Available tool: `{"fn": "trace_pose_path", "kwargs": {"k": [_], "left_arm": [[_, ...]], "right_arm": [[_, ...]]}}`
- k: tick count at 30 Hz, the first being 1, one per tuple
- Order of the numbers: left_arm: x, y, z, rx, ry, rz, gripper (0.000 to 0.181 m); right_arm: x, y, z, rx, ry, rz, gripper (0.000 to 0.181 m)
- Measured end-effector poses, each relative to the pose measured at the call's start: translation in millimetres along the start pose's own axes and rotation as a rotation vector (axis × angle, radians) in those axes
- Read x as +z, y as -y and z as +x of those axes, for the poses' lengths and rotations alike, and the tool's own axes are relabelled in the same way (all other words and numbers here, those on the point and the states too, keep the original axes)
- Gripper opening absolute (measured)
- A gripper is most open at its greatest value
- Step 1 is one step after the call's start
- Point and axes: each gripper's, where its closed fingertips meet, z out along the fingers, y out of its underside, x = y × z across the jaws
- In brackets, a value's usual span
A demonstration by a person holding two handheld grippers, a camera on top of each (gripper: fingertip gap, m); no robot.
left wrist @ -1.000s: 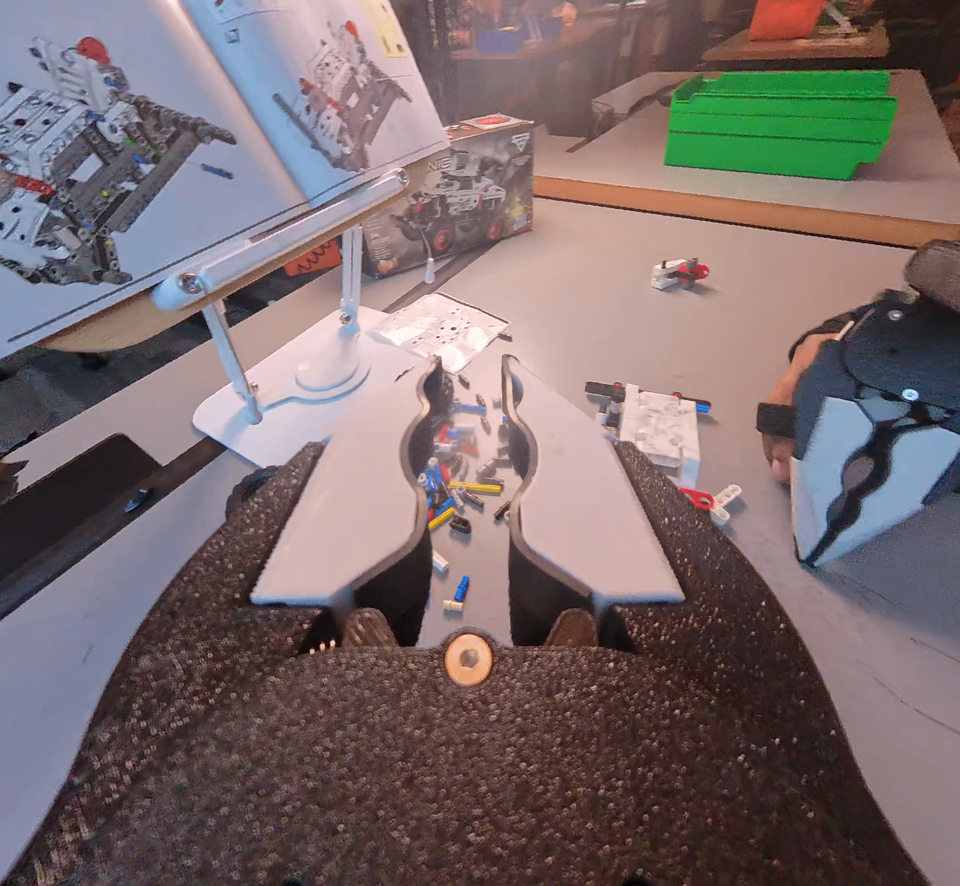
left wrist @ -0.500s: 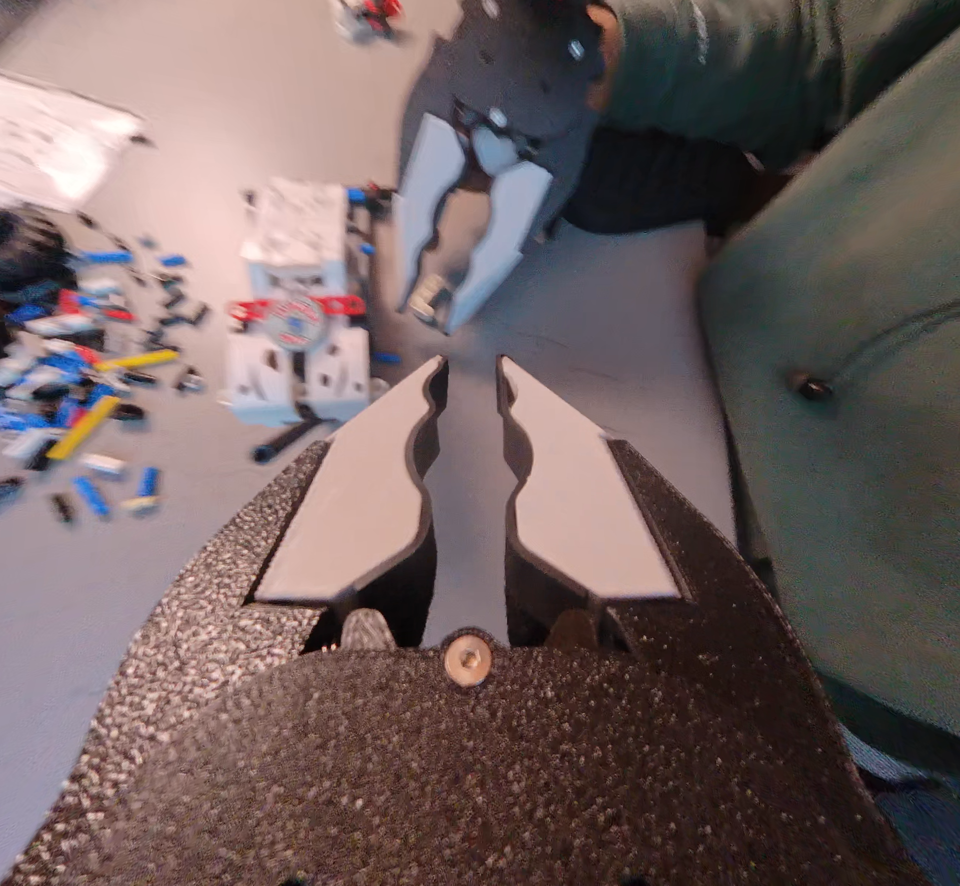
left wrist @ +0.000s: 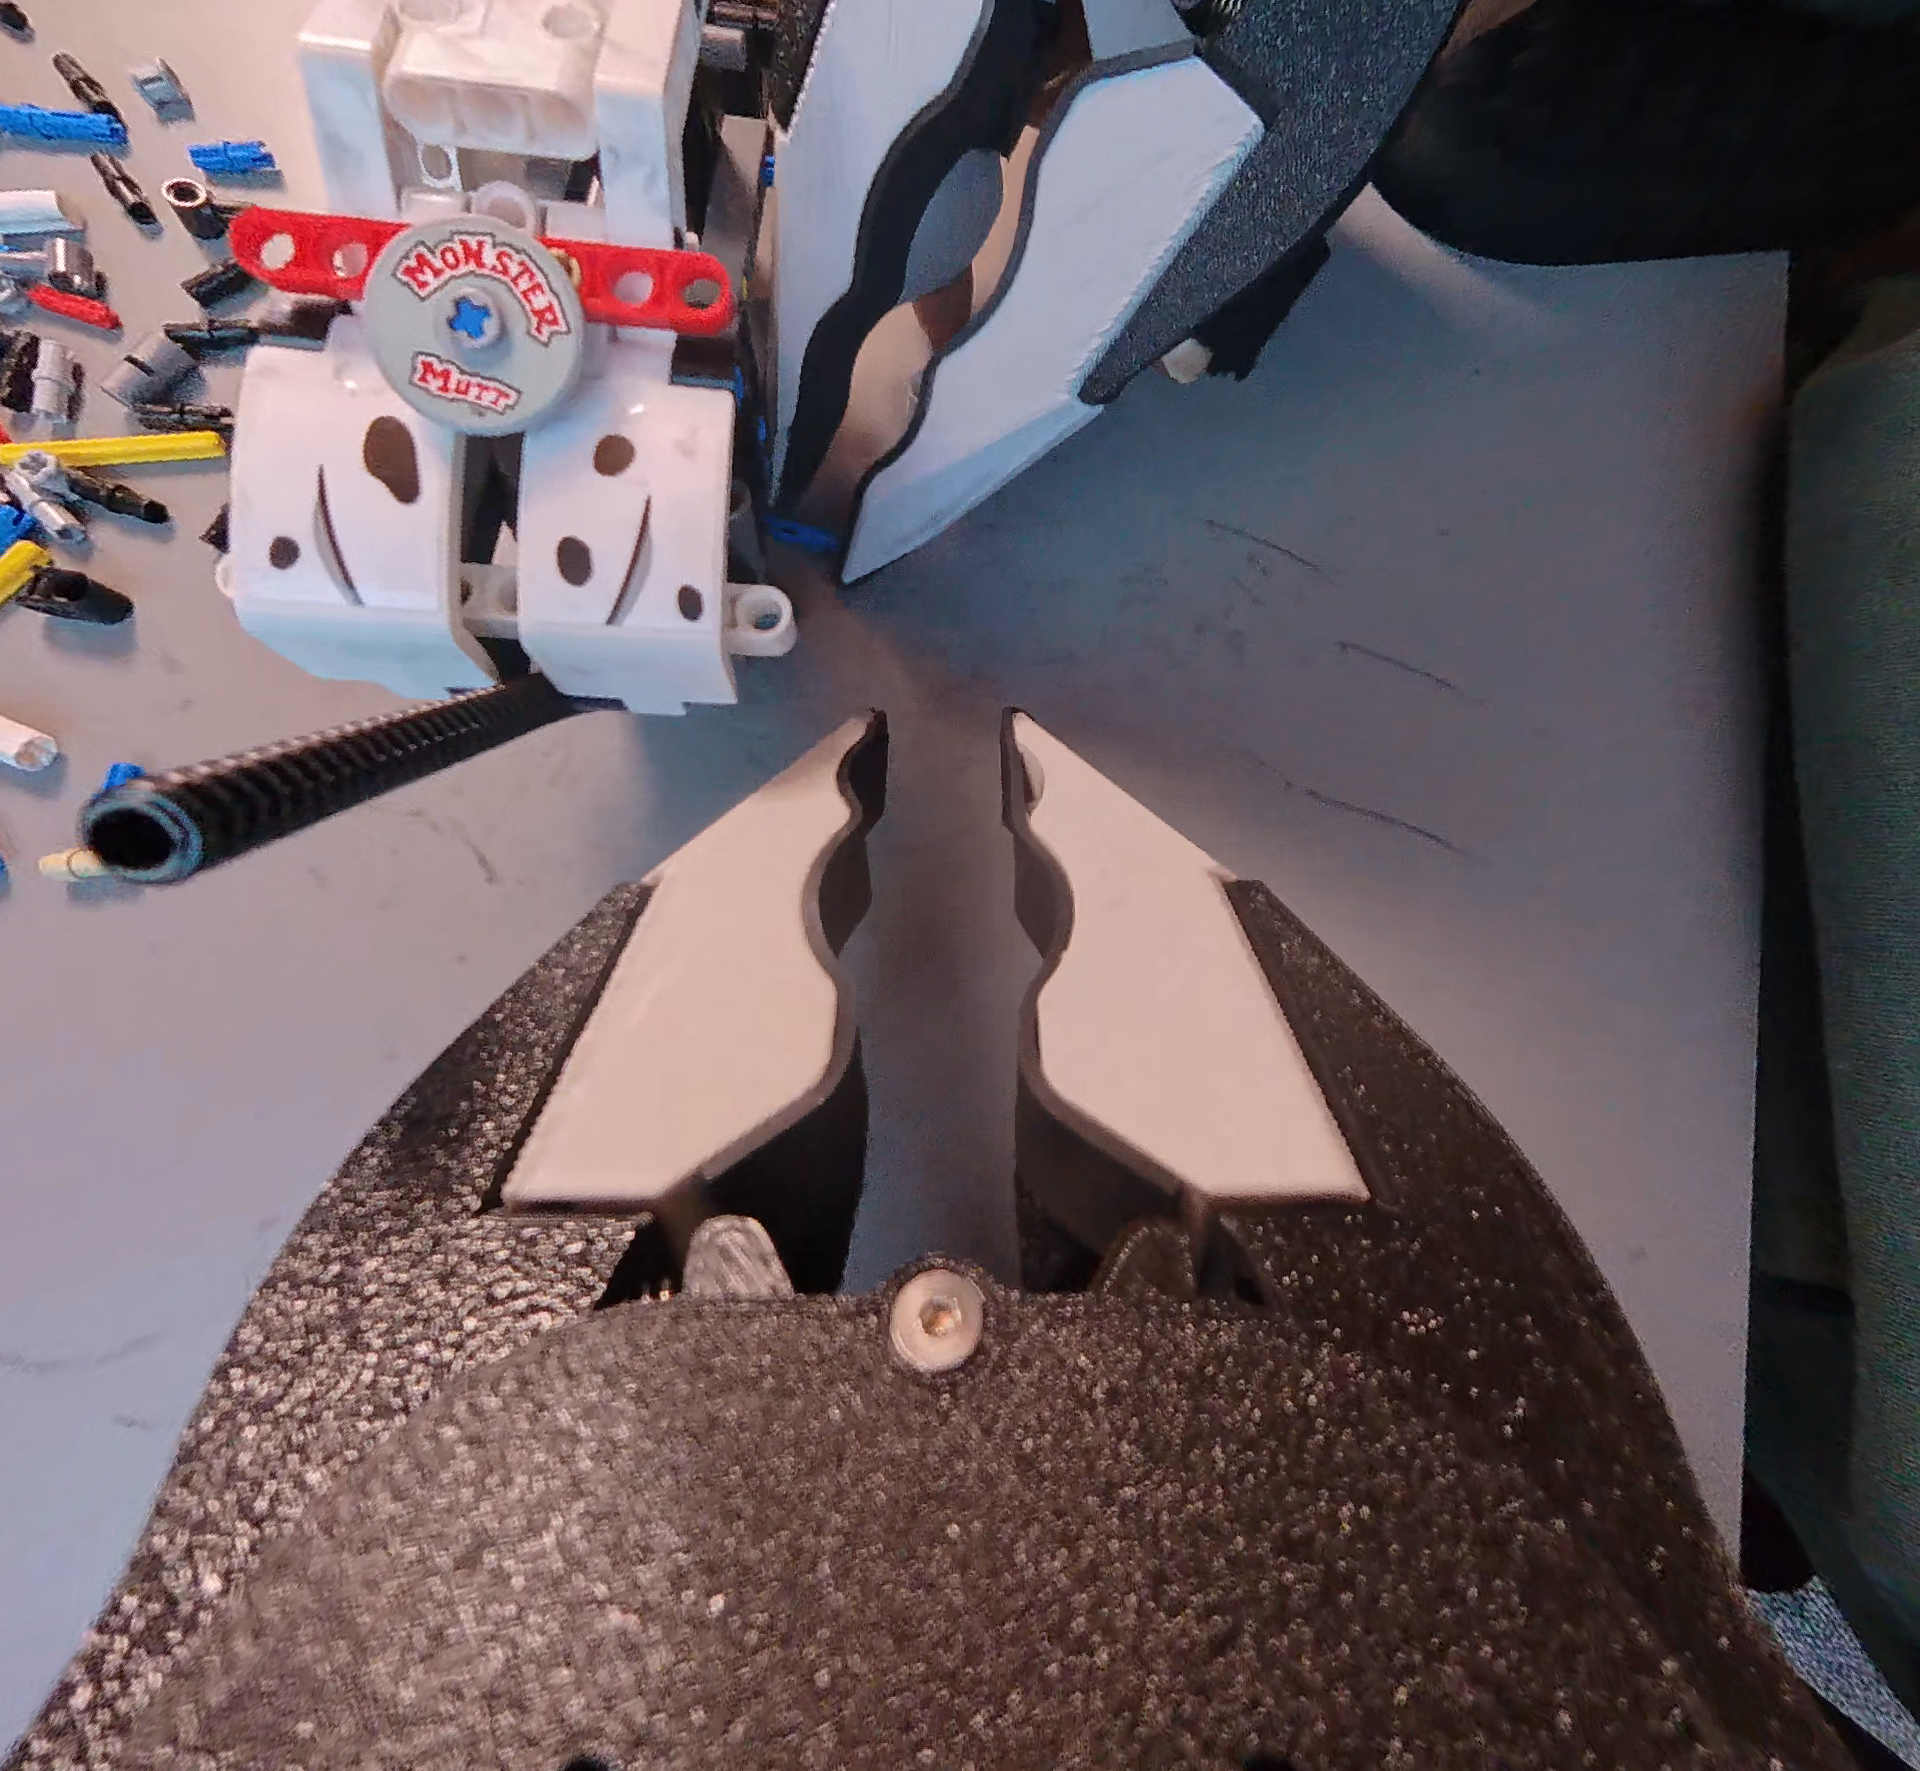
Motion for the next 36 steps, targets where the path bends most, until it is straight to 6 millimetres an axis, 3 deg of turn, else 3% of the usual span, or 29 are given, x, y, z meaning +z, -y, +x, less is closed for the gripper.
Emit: {"fn": "trace_pose_path", "kwargs": {"k": [2,6,11,14,25,27,30,33,36], "left_arm": [[-0.6,0.1,0.0,-0.002,-0.004,0.013,0.021],[-5.8,9.9,1.6,0.007,-0.001,0.071,0.021],[-17.4,31.5,18.4,0.028,-0.072,0.192,0.024],[-20.6,40.6,27.5,0.022,-0.127,0.234,0.024],[-29.7,57.1,45.1,0.020,-0.227,0.306,0.004],[-35.3,63.0,36.5,0.035,-0.173,0.322,0.004],[-59.4,80.7,6.0,0.050,-0.019,0.383,0.004],[-85.6,94.7,-52.5,0.015,0.222,0.416,0.003],[-75.2,81.6,-110.1,-0.059,0.338,0.305,0.004]], "right_arm": [[-0.6,-1.2,3.8,-0.010,-0.006,0.000,0.005],[-6.6,-2.3,-4.8,-0.140,0.049,0.042,0.004],[-44.0,20.0,-38.5,-0.411,0.144,0.304,0.004],[-64.2,35.4,-55.0,-0.482,0.163,0.431,0.004],[-81.3,37.0,-63.6,-0.585,0.144,0.490,0.005],[-82.7,31.2,-51.3,-0.552,0.139,0.441,0.022],[-80.6,6.9,-24.7,-0.451,0.166,0.315,0.025],[-63.3,-22.6,-3.5,-0.381,0.148,0.160,0.022],[-46.4,-35.3,1.5,-0.325,0.148,0.080,0.018]]}}
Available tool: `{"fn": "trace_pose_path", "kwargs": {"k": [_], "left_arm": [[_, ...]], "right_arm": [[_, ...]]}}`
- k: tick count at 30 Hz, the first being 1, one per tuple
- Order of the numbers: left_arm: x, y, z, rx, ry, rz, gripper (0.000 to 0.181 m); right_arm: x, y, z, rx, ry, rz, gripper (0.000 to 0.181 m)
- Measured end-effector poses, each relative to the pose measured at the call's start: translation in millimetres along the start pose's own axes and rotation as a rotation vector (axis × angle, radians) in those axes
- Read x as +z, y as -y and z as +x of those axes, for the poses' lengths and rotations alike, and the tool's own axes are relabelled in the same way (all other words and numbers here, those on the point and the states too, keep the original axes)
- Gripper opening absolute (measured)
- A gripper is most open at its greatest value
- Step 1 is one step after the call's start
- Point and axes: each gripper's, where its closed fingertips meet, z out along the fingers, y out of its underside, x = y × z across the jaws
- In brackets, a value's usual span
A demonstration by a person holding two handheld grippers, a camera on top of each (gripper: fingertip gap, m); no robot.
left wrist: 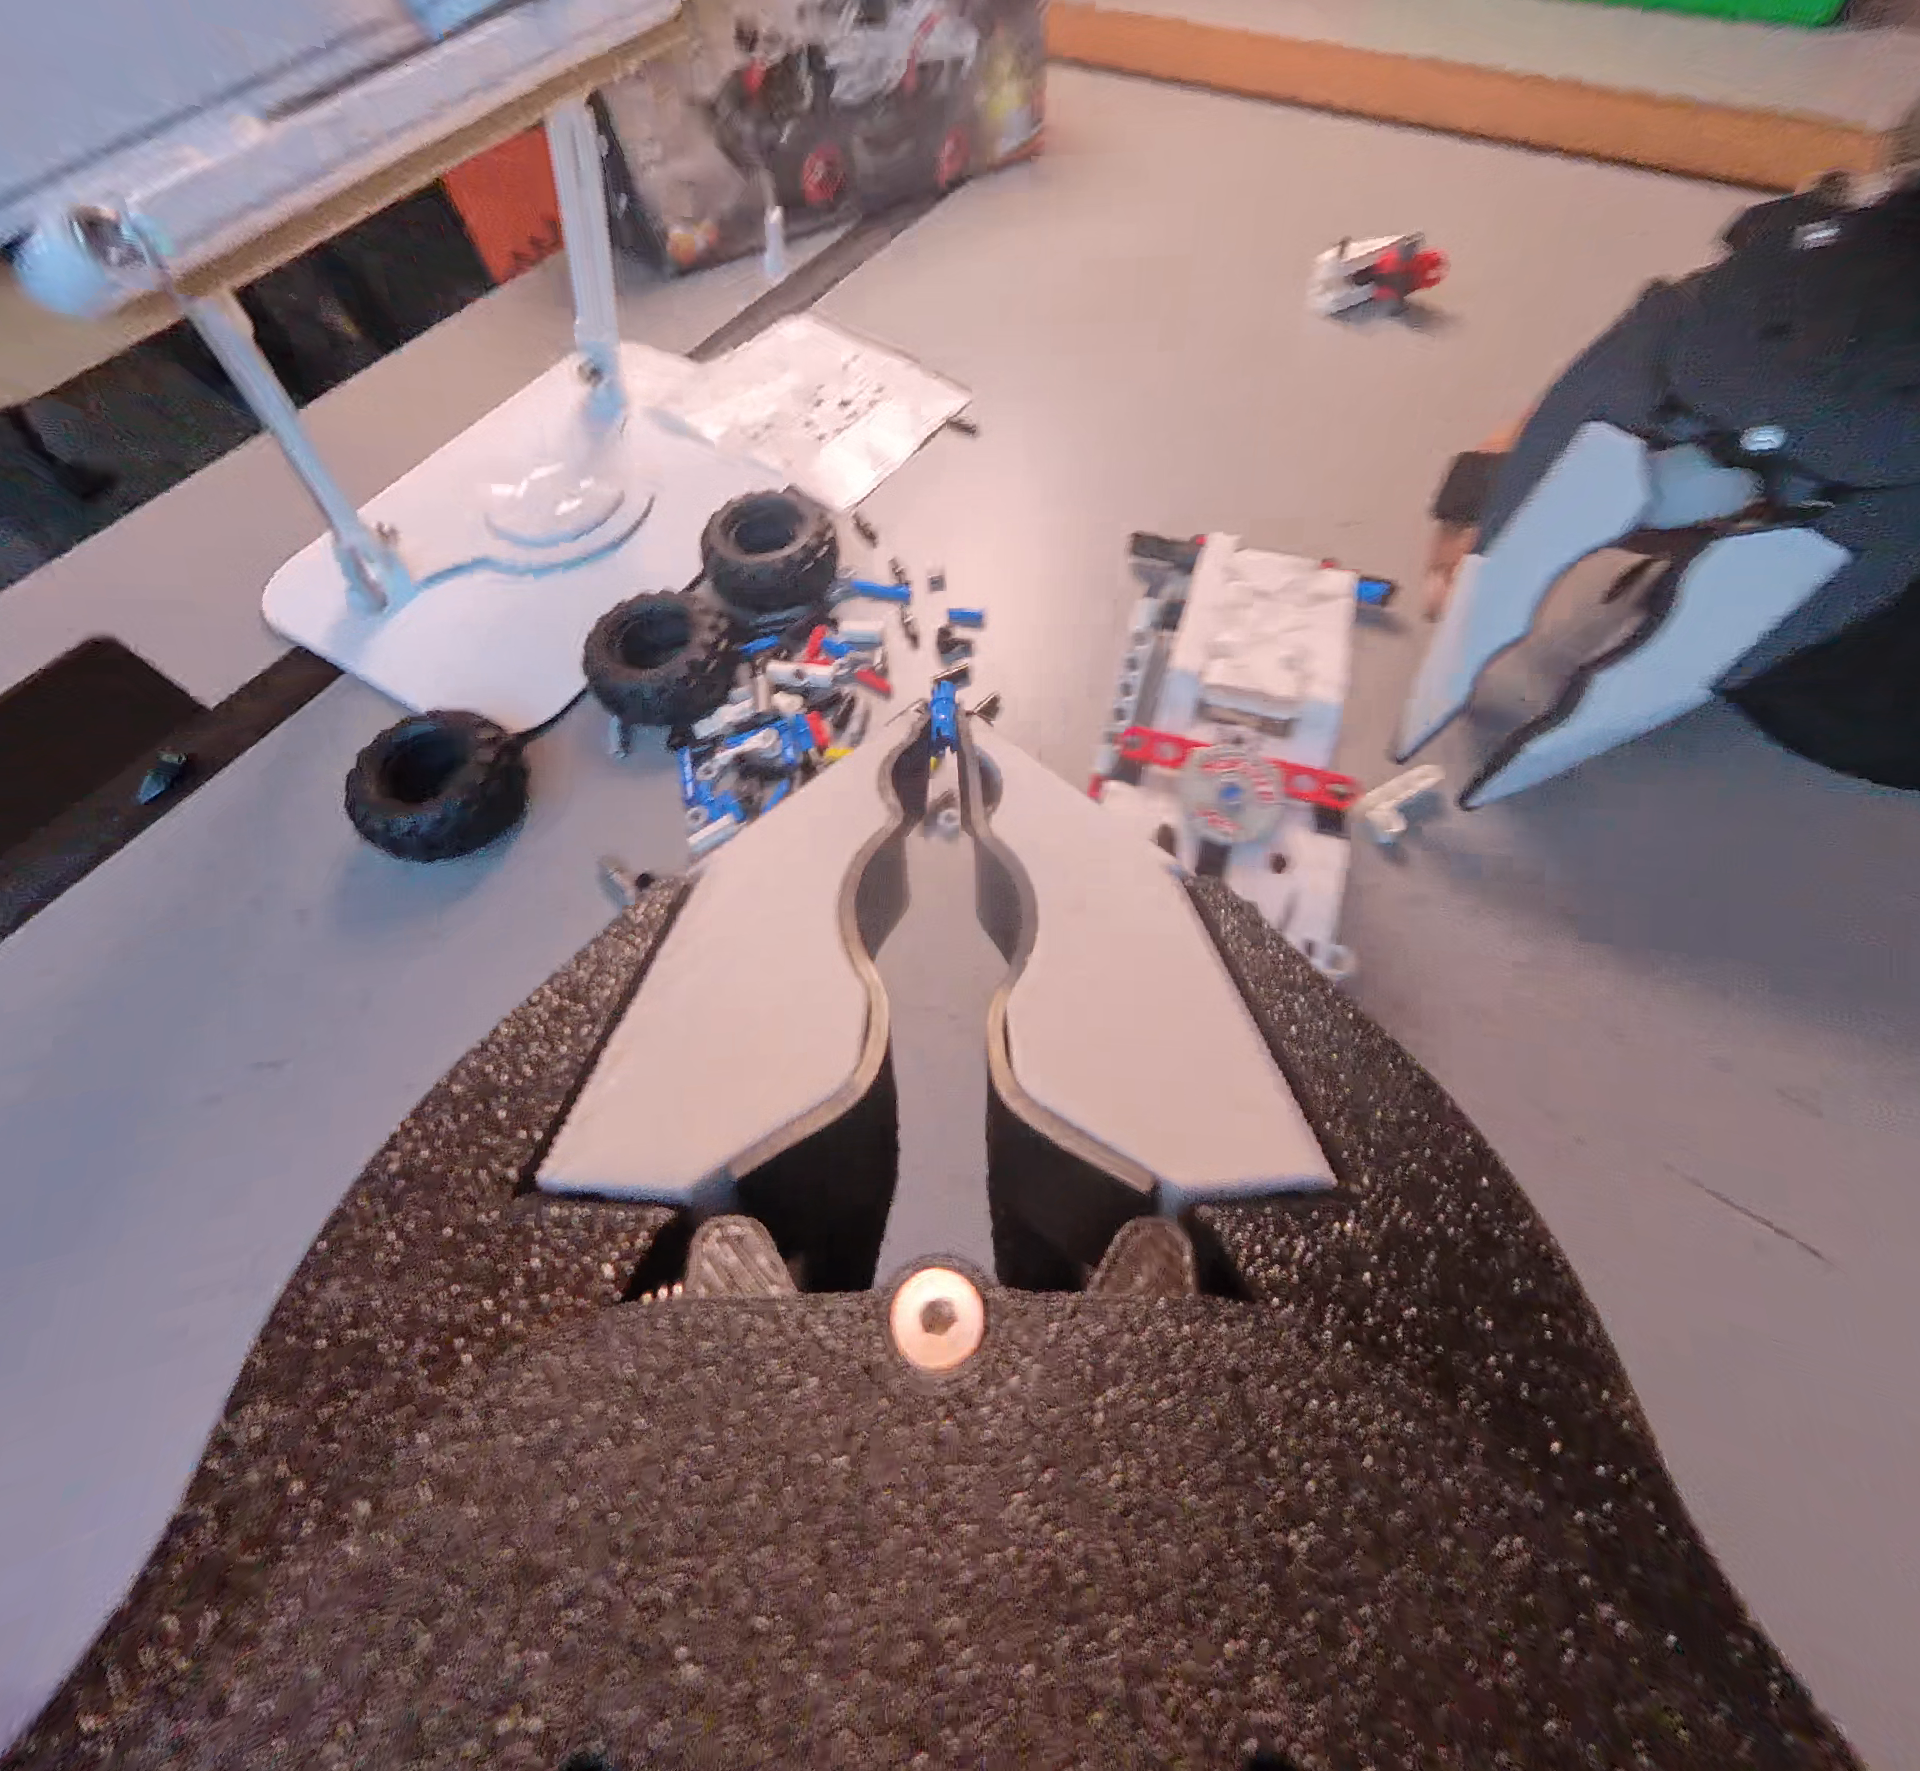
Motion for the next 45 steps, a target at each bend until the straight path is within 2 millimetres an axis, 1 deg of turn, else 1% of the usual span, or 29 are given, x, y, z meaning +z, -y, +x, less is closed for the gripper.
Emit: {"fn": "trace_pose_path", "kwargs": {"k": [2,3,4,6,8,11,13,14,16,18,19,20,21,23,25,26,29,31,32,34,36,38,41,42,43,44,45], "left_arm": [[25.1,-20.3,-22.4,-0.035,0.026,-0.082,0.004],[36.9,-29.3,-29.2,-0.044,0.031,-0.109,0.004],[47.8,-37.6,-32.1,-0.049,0.023,-0.137,0.004],[64.5,-51.4,-36.2,-0.039,0.024,-0.192,0.004],[74.7,-59.2,-39.9,-0.015,0.038,-0.226,0.004],[83.9,-66.3,-43.7,-0.018,0.041,-0.253,0.004],[84.1,-65.7,-47.5,-0.024,0.055,-0.245,0.013],[81.5,-61.4,-49.4,-0.030,0.063,-0.223,0.018],[72.2,-46.6,-50.0,-0.060,0.052,-0.153,0.024],[56.2,-24.4,-44.2,-0.109,0.006,-0.067,0.026],[45.5,-11.2,-37.7,-0.139,-0.034,-0.020,0.026],[33.6,2.1,-28.0,-0.172,-0.086,0.023,0.026],[20.9,14.3,-13.6,-0.207,-0.161,0.058,0.027],[-3.6,29.5,25.3,-0.278,-0.352,0.069,0.027],[-21.6,33.5,61.8,-0.321,-0.491,0.050,0.026],[-26.4,30.4,77.3,-0.337,-0.536,0.024,0.026],[-30.9,19.2,107.0,-0.406,-0.605,-0.019,0.028],[-36.8,20.1,124.8,-0.473,-0.694,0.002,0.028],[-37.0,18.1,130.0,-0.489,-0.706,0.000,0.027],[-31.7,8.9,133.2,-0.478,-0.666,-0.020,0.024],[-33.2,10.9,138.5,-0.490,-0.685,0.010,0.011],[-33.8,8.3,138.4,-0.456,-0.655,0.009,0.010],[-40.0,8.3,139.3,-0.361,-0.598,0.028,0.008],[-43.5,8.5,136.5,-0.327,-0.562,0.034,0.007],[-48.5,8.7,128.6,-0.296,-0.505,0.040,0.007],[-56.3,9.6,115.1,-0.265,-0.427,0.047,0.007],[-66.6,9.1,93.9,-0.231,-0.313,0.048,0.007]], "right_arm": [[6.4,-7.8,0.7,0.009,0.000,-0.042,0.017],[7.9,-8.7,-0.1,0.017,0.007,-0.046,0.014],[7.7,-7.8,-0.4,0.029,0.011,-0.038,0.009],[7.6,-9.1,-0.1,0.024,0.006,-0.042,0.007],[7.1,-7.4,-1.5,0.008,0.011,-0.027,0.006],[4.3,3.0,-0.1,0.003,0.009,0.035,0.007],[-1.0,14.4,3.7,-0.003,-0.013,0.103,0.006],[-4.9,22.4,6.4,-0.006,-0.033,0.155,0.006],[-13.7,38.3,10.2,-0.013,-0.066,0.252,0.007],[-23.3,53.5,15.3,-0.036,-0.122,0.342,0.006],[-27.9,60.8,17.7,-0.048,-0.154,0.379,0.006],[-32.8,68.4,19.1,-0.064,-0.187,0.419,0.006],[-37.7,75.8,18.0,-0.086,-0.208,0.454,0.006],[-46.4,89.7,14.6,-0.130,-0.250,0.511,0.006],[-52.3,100.9,10.6,-0.170,-0.285,0.548,0.006],[-54.6,106.1,7.6,-0.189,-0.295,0.566,0.006],[-57.0,115.9,-1.2,-0.245,-0.315,0.586,0.006],[-53.8,116.9,-6.0,-0.273,-0.321,0.571,0.006],[-52.3,117.3,-9.6,-0.283,-0.312,0.570,0.006],[-50.9,118.8,-14.1,-0.293,-0.307,0.570,0.006],[-49.8,119.7,-16.6,-0.318,-0.319,0.557,0.006],[-50.0,120.5,-18.5,-0.338,-0.332,0.554,0.006],[-53.9,126.1,-21.9,-0.342,-0.343,0.586,0.008],[-56.2,127.2,-21.0,-0.333,-0.348,0.596,0.009],[-57.6,126.0,-18.8,-0.320,-0.345,0.593,0.015],[-58.3,123.2,-15.2,-0.299,-0.340,0.582,0.020],[-60.5,120.6,-9.8,-0.275,-0.345,0.579,0.021]]}}
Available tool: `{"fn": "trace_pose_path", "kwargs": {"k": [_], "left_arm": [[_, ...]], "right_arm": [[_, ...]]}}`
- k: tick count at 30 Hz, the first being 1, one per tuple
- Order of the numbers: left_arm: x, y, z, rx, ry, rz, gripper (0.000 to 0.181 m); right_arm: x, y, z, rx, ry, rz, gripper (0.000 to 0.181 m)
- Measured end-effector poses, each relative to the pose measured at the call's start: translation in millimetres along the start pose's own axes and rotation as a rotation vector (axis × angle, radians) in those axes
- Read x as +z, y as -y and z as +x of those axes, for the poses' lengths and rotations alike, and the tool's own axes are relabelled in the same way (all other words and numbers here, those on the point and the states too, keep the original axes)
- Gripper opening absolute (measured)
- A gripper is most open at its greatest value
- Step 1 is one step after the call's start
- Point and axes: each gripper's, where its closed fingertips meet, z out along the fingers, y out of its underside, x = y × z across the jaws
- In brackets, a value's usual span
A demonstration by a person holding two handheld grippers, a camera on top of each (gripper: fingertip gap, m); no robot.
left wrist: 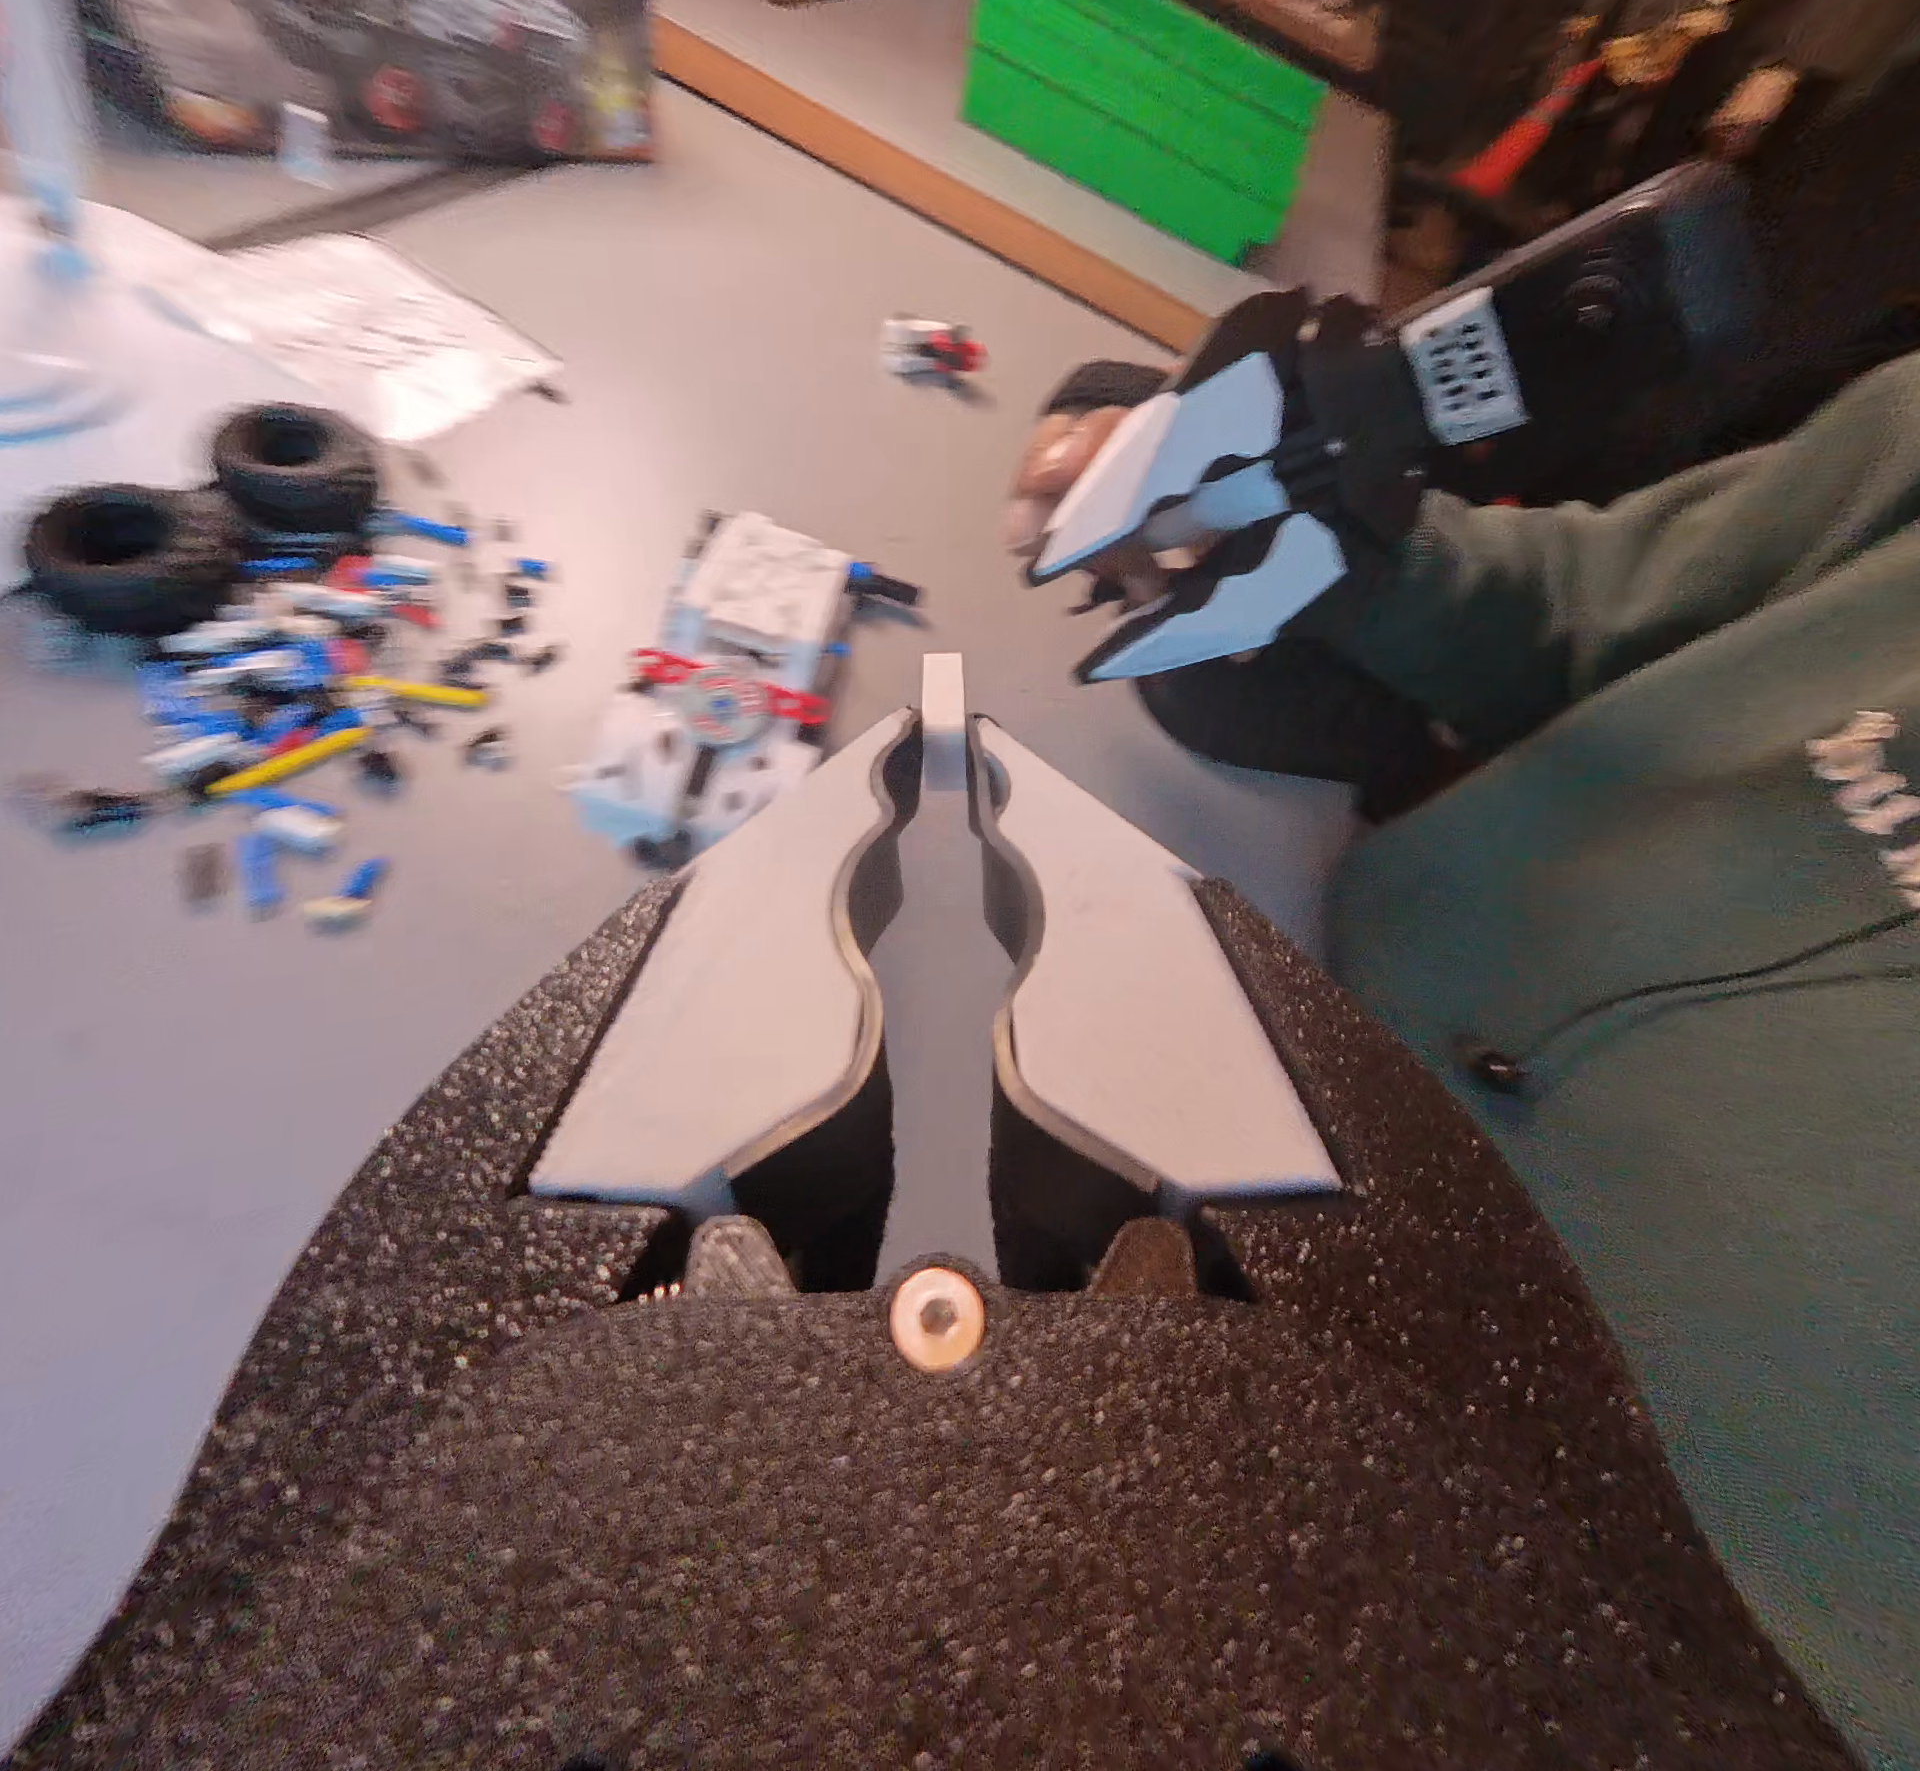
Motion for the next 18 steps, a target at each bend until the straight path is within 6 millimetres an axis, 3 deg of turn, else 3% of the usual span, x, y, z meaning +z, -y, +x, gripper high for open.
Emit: {"fn": "trace_pose_path", "kwargs": {"k": [2,5,8,10,13,16,18], "left_arm": [[-50.1,6.1,-49.4,0.080,0.316,-0.016,0.007],[-151.0,-1.1,-120.2,0.105,0.786,-0.089,0.007],[-224.0,-45.1,-165.7,-0.017,1.021,-0.233,0.007],[-242.9,-76.7,-184.1,-0.126,1.042,-0.269,0.008],[-252.5,-119.1,-202.6,-0.227,1.058,-0.339,0.008],[-263.4,-144.0,-212.7,-0.258,1.132,-0.411,0.008],[-262.0,-150.4,-214.6,-0.276,1.132,-0.414,0.008]], "right_arm": [[-5.0,-4.5,9.6,0.030,-0.018,-0.006,0.021],[-11.3,-11.7,21.0,0.061,-0.045,-0.025,0.020],[-14.3,-21.8,26.1,0.085,-0.062,-0.060,0.019],[-14.4,-29.3,25.7,0.090,-0.065,-0.087,0.019],[-13.7,-38.5,22.6,0.101,-0.060,-0.121,0.019],[-15.1,-47.2,24.2,0.118,-0.071,-0.150,0.019],[-17.0,-52.1,26.9,0.142,-0.081,-0.159,0.019]]}}
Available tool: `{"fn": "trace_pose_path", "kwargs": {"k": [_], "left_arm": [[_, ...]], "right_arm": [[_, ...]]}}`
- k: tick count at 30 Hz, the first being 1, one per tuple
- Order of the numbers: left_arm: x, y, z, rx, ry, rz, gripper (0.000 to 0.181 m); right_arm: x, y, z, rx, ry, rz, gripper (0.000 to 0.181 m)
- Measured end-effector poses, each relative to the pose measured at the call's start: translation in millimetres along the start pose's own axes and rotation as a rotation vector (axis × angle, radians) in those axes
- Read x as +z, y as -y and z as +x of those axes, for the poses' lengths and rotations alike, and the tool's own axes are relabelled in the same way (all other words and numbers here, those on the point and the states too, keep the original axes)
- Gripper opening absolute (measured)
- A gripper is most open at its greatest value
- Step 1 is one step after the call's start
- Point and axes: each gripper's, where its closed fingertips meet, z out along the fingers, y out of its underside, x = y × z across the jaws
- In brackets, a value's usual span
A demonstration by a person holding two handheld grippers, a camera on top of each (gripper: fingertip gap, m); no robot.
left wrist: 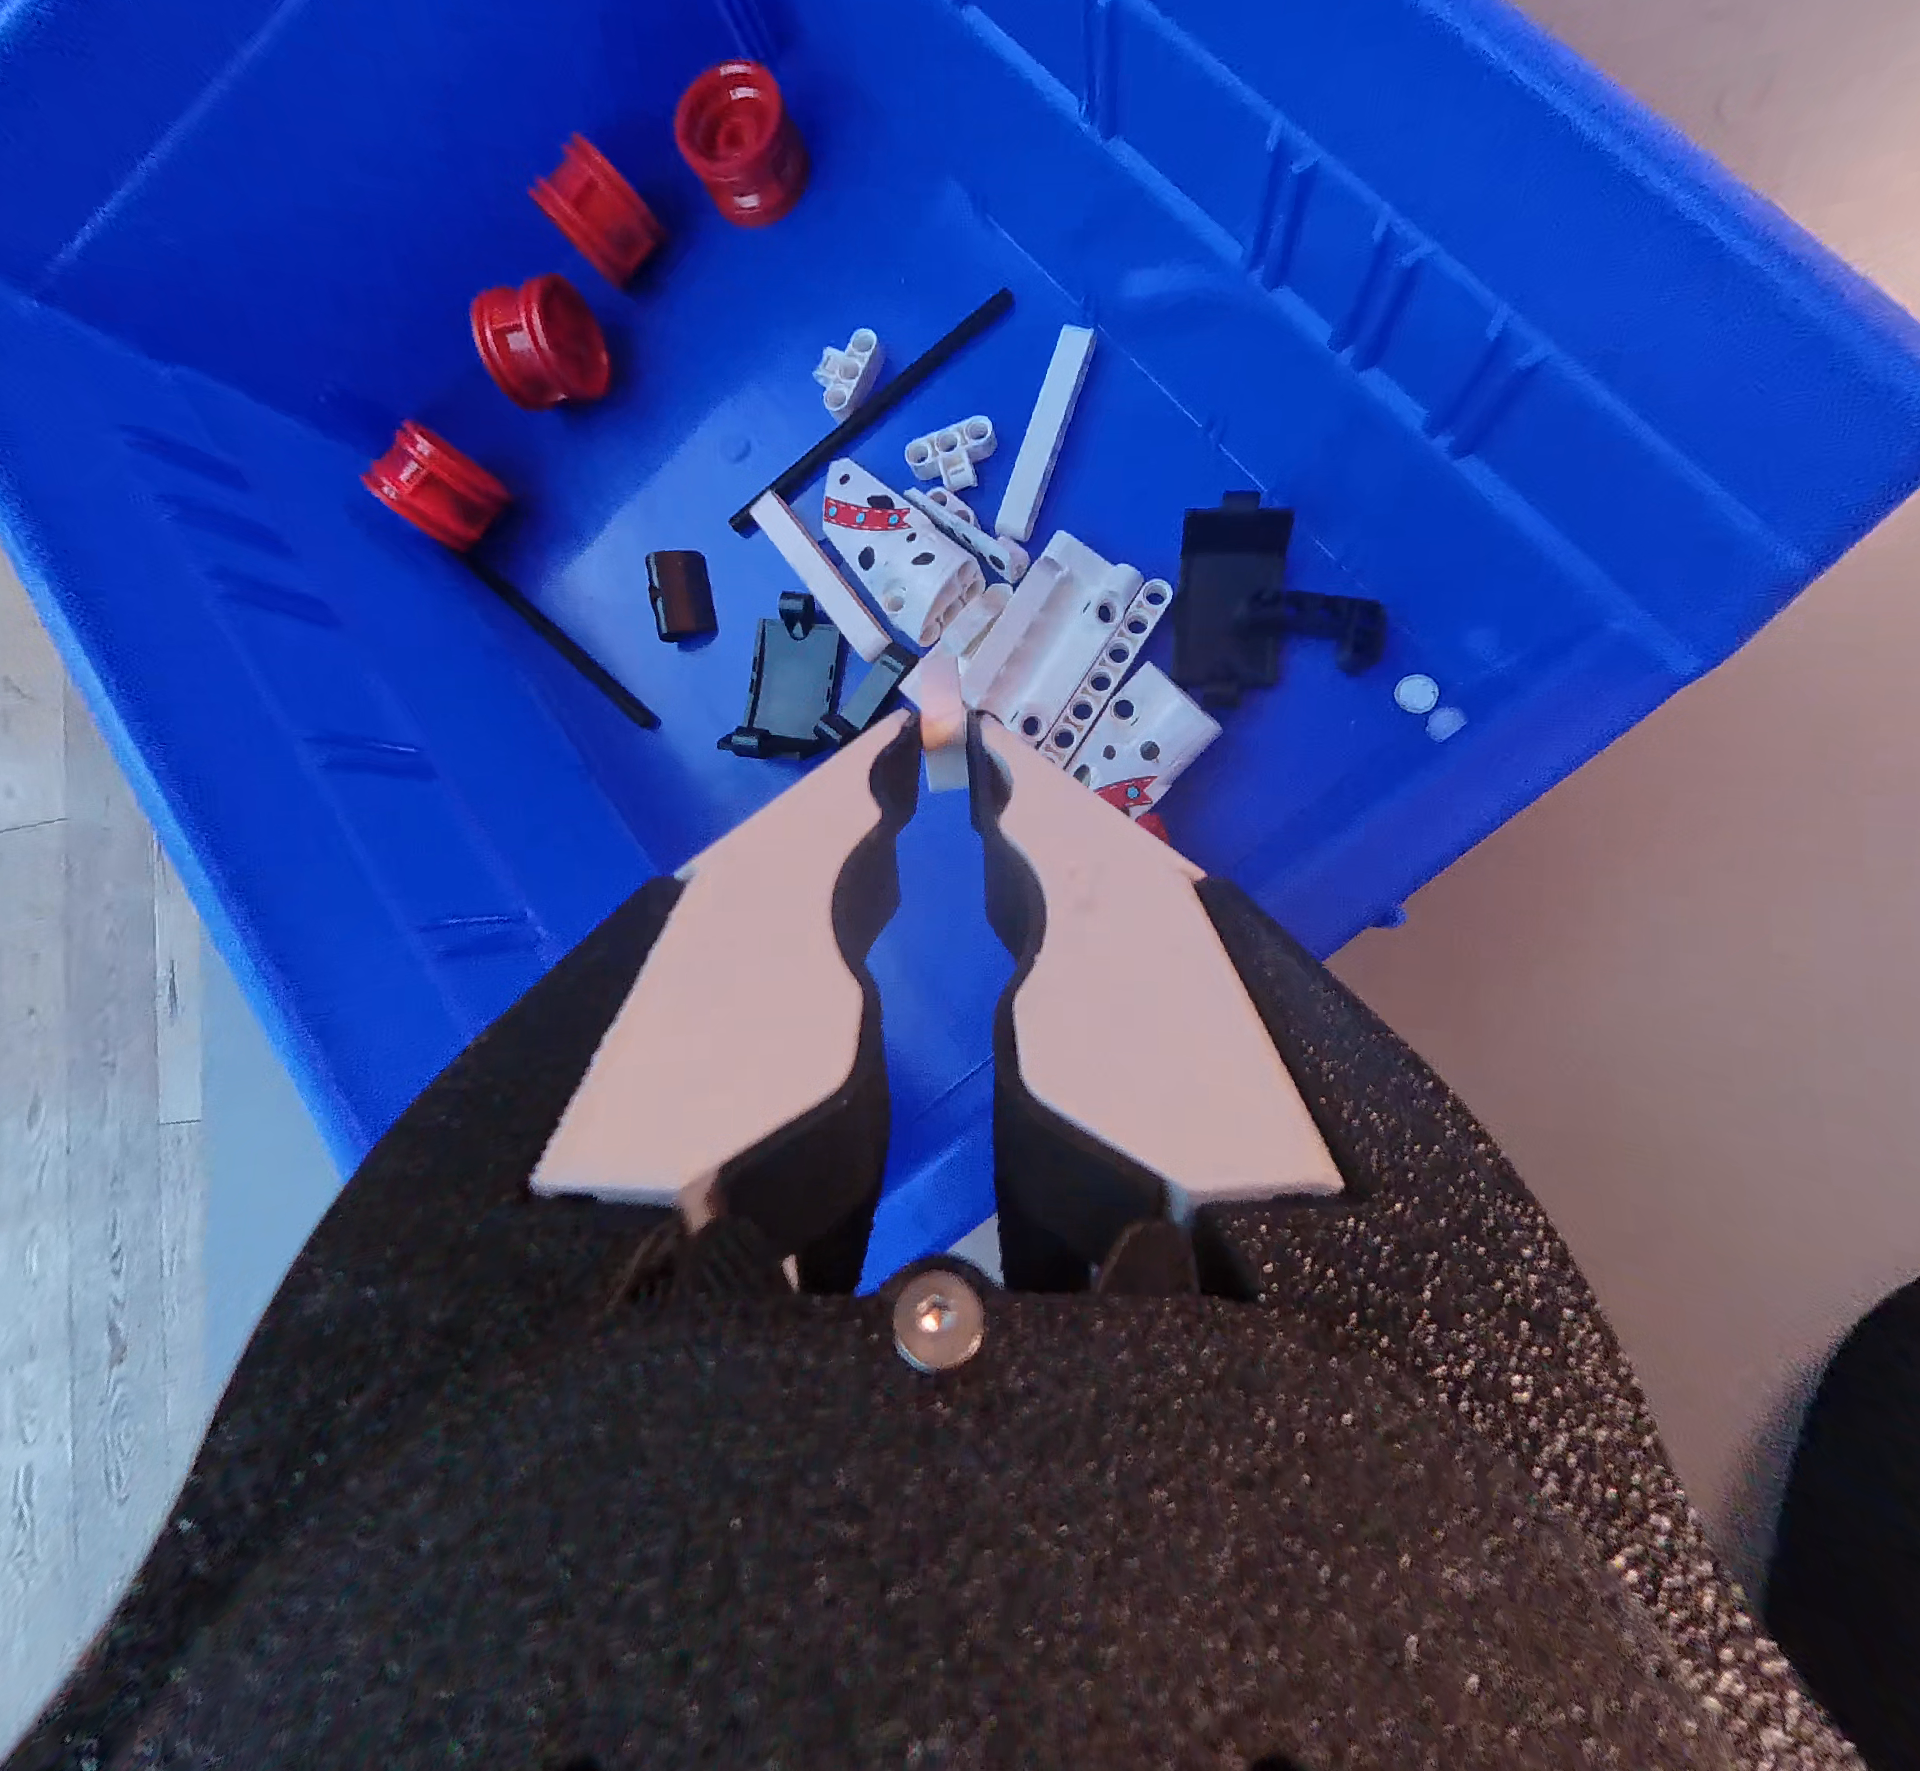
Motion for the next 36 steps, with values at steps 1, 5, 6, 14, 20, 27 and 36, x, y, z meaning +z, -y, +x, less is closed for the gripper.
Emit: {"fn": "trace_pose_path", "kwargs": {"k": [1,5,6,14,20,27,36], "left_arm": [[0.8,-0.2,1.1,0.002,-0.002,0.003,0.009],[-7.4,16.5,4.9,0.013,0.003,0.098,0.020],[-12.5,25.1,6.4,0.012,0.005,0.142,0.024],[-86.0,115.7,70.6,0.129,-0.057,0.623,0.042],[-112.0,147.5,182.9,0.206,-0.370,0.858,0.045],[-99.8,128.4,295.3,0.179,-0.925,0.825,0.067],[-73.4,97.6,359.6,0.264,-1.118,0.636,0.091]], "right_arm": [[-0.4,-2.0,2.1,0.012,-0.005,-0.004,0.019],[-1.9,-7.1,8.2,0.042,-0.021,-0.008,0.019],[-2.1,-7.8,8.9,0.046,-0.024,-0.009,0.019],[-3.6,-11.3,15.6,0.073,-0.049,-0.007,0.019],[-7.4,-17.6,25.5,0.099,-0.085,-0.012,0.022],[-24.6,-37.7,54.5,0.191,-0.133,-0.035,0.038],[-10.4,-40.3,32.1,0.170,-0.064,-0.060,0.032]]}}
